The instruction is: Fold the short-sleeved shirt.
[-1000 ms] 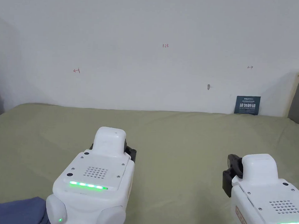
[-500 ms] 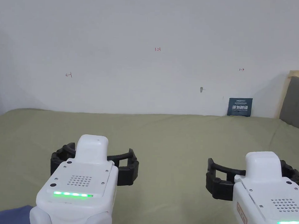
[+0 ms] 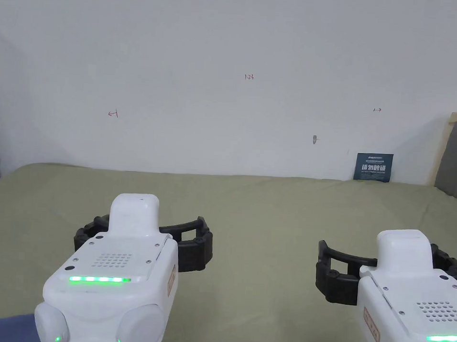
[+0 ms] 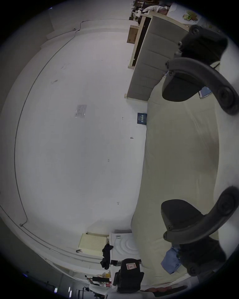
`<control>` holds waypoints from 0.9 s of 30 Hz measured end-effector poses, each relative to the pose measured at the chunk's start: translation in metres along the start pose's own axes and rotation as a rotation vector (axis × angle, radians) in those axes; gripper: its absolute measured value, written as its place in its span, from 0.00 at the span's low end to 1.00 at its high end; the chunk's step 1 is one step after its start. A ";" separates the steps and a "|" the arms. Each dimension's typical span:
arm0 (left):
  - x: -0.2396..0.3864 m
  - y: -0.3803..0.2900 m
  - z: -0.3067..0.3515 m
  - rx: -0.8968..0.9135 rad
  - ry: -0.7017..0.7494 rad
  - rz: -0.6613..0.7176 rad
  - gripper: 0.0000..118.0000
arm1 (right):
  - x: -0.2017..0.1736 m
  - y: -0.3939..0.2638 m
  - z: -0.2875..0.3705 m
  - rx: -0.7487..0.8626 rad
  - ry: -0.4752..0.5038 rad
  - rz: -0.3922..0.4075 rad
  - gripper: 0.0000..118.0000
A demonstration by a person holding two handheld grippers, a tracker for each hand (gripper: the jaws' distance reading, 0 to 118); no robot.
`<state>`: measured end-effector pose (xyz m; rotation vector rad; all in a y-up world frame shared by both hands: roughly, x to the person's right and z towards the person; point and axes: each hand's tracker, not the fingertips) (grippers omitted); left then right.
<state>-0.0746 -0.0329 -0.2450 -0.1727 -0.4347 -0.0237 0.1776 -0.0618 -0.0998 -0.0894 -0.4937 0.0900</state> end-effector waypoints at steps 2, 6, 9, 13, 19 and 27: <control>-0.001 0.002 -0.002 -0.020 -0.054 0.007 1.00 | 0.000 0.000 0.001 0.000 0.007 0.003 1.00; 0.009 0.002 -0.005 -0.057 -0.010 -0.106 1.00 | -0.001 0.000 0.000 -0.001 0.019 -0.004 1.00; 0.016 -0.001 -0.002 -0.050 0.002 -0.116 1.00 | -0.001 -0.001 -0.001 -0.007 0.020 -0.006 1.00; 0.016 0.005 -0.003 -0.081 -0.072 -0.093 1.00 | 0.001 0.001 0.000 -0.011 0.027 -0.009 1.00; 0.019 0.014 -0.004 -0.113 -0.047 -0.083 1.00 | 0.003 0.005 0.002 0.001 0.027 -0.001 1.00; 0.019 0.013 -0.010 -0.174 -0.028 -0.080 1.00 | 0.005 0.005 0.003 -0.006 0.027 -0.011 1.00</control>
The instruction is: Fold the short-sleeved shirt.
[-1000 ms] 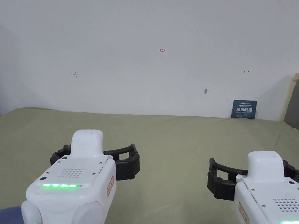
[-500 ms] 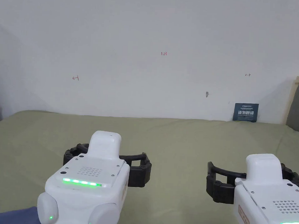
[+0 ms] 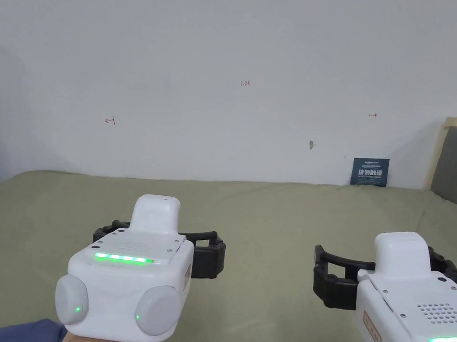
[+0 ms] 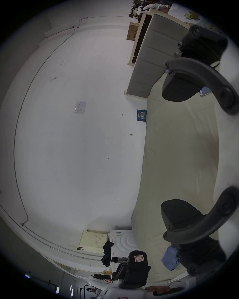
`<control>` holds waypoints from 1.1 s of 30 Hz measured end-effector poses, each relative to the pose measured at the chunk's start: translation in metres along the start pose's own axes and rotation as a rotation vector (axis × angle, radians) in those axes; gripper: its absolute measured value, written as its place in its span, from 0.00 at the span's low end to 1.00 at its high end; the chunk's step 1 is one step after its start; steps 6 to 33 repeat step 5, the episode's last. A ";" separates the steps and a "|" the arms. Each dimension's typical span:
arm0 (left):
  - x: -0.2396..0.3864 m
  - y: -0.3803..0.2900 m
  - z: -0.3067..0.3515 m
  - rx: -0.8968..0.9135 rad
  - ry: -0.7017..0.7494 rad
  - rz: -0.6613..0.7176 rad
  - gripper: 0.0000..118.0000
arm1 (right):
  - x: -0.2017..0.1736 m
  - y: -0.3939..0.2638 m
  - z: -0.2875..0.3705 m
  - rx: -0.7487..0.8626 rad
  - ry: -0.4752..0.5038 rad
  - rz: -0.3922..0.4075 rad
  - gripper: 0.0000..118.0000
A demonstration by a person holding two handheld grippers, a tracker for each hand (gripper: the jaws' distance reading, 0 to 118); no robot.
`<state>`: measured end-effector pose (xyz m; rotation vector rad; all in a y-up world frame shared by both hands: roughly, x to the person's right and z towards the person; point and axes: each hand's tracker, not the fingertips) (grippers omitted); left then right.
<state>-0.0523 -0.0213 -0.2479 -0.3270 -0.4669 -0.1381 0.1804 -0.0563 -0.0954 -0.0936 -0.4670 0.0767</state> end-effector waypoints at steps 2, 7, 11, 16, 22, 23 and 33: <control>-0.002 -0.001 -0.003 -0.024 -0.036 0.008 1.00 | 0.000 0.000 0.000 -0.002 0.001 -0.005 1.00; -0.002 -0.002 -0.004 -0.007 -0.007 0.022 1.00 | 0.001 0.000 0.001 -0.002 -0.003 -0.010 1.00; -0.002 -0.002 -0.004 -0.007 -0.007 0.022 1.00 | 0.001 0.000 0.001 -0.002 -0.003 -0.010 1.00; -0.002 -0.002 -0.004 -0.007 -0.007 0.022 1.00 | 0.001 0.000 0.001 -0.002 -0.003 -0.010 1.00; -0.002 -0.002 -0.004 -0.007 -0.007 0.022 1.00 | 0.001 0.000 0.001 -0.002 -0.003 -0.010 1.00; -0.002 -0.002 -0.004 -0.007 -0.007 0.022 1.00 | 0.001 0.000 0.001 -0.002 -0.003 -0.010 1.00; -0.002 -0.002 -0.004 -0.007 -0.007 0.022 1.00 | 0.001 0.000 0.001 -0.002 -0.003 -0.010 1.00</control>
